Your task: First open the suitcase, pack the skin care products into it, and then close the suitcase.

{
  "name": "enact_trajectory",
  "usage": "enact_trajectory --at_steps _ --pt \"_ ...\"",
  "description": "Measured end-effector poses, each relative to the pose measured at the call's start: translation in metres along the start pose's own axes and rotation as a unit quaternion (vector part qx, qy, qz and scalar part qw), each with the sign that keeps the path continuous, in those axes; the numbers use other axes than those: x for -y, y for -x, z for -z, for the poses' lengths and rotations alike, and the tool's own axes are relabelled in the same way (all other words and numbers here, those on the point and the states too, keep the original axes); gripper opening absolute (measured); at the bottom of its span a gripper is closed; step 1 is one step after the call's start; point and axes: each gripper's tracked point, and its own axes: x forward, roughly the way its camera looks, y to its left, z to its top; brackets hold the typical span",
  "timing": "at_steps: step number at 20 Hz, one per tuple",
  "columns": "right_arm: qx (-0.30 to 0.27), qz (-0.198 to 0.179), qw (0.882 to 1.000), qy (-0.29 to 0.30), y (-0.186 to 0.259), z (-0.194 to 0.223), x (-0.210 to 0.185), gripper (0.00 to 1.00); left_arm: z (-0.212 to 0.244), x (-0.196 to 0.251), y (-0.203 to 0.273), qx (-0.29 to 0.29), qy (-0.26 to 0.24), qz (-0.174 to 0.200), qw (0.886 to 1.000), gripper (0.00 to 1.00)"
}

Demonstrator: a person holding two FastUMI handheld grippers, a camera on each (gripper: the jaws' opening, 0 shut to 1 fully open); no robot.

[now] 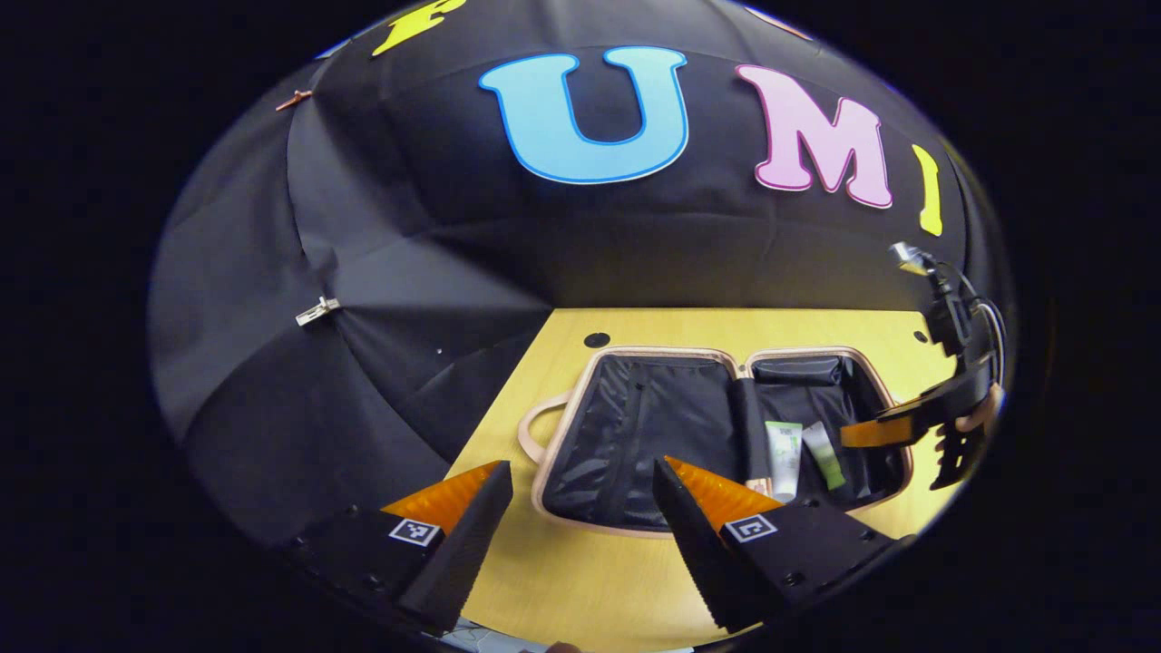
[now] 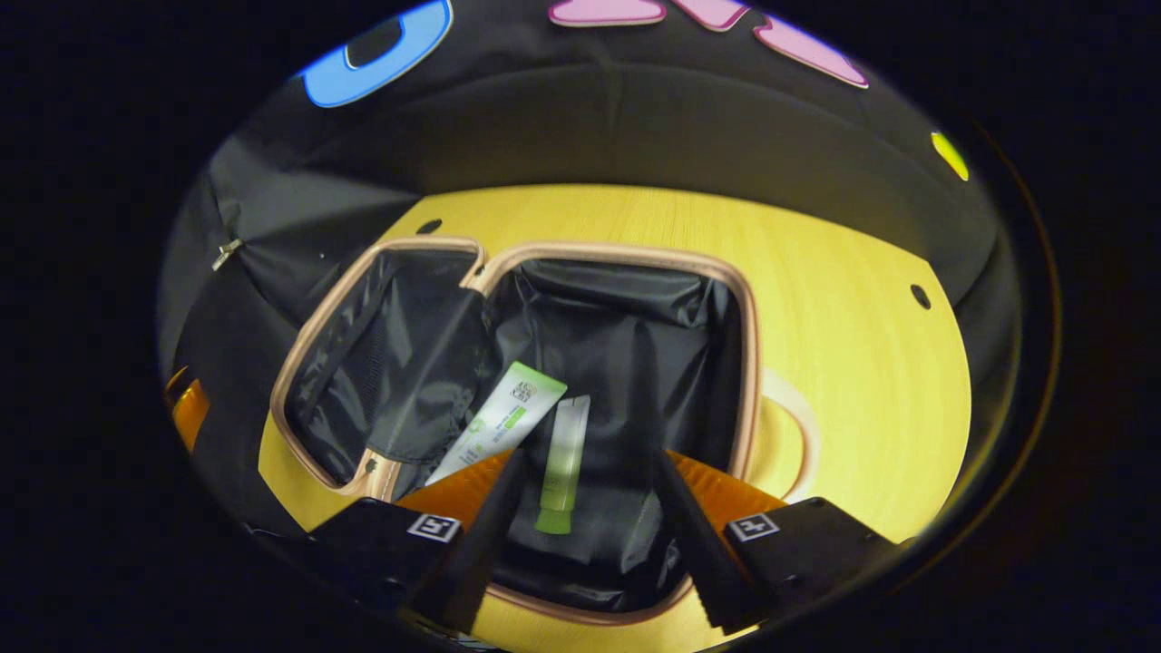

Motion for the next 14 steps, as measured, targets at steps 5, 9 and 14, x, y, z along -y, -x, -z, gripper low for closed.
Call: enact_trajectory --at_steps 5,9,14 --pt "0.122 -0.001 0.992 -0.005 0.08 -0.033 0.023 0.98 -0.004 -0.042 -0.051 0.011 0.024 0.012 1.0 0.98" --pt "0.183 0.023 0.983 0.003 0.143 -0.033 0.057 0.98 0.001 -0.072 -0.107 -0.027 0.058 0.031 0.997 0.98" --pt "0.198 0.066 0.978 -0.018 0.195 0.002 0.089 0.97 0.005 -0.076 -0.183 -0.062 0.138 0.059 0.987 0.96"
